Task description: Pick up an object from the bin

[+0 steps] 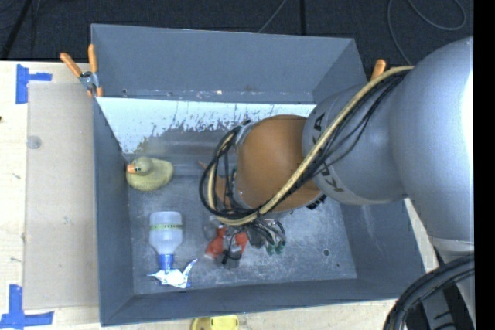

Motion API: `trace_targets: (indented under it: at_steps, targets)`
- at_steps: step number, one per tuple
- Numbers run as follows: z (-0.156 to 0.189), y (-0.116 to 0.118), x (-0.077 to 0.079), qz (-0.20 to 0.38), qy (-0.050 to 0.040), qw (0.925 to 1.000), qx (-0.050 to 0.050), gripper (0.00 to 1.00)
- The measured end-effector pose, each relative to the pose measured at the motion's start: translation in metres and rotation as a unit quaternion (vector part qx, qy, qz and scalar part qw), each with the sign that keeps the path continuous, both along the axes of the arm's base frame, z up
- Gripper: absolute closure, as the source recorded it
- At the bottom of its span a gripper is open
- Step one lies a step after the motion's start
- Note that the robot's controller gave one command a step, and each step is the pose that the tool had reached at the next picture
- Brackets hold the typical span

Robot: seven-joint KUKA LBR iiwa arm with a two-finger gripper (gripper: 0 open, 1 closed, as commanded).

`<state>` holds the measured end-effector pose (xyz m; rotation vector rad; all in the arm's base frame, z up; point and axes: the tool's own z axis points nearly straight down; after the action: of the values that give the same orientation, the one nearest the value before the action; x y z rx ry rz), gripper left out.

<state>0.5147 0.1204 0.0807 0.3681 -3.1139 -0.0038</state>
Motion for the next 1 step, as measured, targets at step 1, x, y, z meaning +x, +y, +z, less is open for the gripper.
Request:
trace_targets:
  at_steps: [1]
  targets:
    - [0.0, 0.0001, 0.0, -0.001, 0.0, 1.0, 0.0, 1.0]
